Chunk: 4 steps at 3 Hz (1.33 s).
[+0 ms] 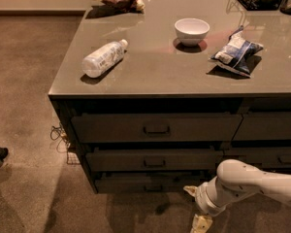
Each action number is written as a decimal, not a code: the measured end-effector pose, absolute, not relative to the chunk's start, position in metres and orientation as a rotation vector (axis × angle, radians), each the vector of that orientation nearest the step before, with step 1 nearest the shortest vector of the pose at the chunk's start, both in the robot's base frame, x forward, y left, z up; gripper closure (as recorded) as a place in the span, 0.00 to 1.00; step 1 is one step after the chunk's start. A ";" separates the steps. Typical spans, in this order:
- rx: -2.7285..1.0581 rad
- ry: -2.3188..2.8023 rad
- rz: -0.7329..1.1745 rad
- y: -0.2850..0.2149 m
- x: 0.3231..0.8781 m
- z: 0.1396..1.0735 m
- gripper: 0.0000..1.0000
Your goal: Open bottom drawer
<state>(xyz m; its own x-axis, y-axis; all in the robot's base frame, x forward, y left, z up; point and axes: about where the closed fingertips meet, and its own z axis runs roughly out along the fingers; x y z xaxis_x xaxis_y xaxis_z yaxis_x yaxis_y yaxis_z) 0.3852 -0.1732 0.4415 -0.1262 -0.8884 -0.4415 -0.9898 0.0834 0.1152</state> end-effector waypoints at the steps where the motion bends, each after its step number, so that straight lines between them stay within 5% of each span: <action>1: -1.870 2.112 0.575 -0.175 0.390 0.428 0.00; 4: -1.802 2.075 0.439 -0.199 0.471 0.306 0.00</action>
Offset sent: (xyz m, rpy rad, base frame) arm 0.0636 -0.0222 -0.1074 -0.0586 -0.0957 -0.0409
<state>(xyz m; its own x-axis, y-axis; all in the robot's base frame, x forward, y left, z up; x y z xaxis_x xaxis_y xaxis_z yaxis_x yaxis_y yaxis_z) 0.4710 -0.1986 0.3058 -0.1245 -0.8795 -0.4594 -0.9901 0.1401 0.0002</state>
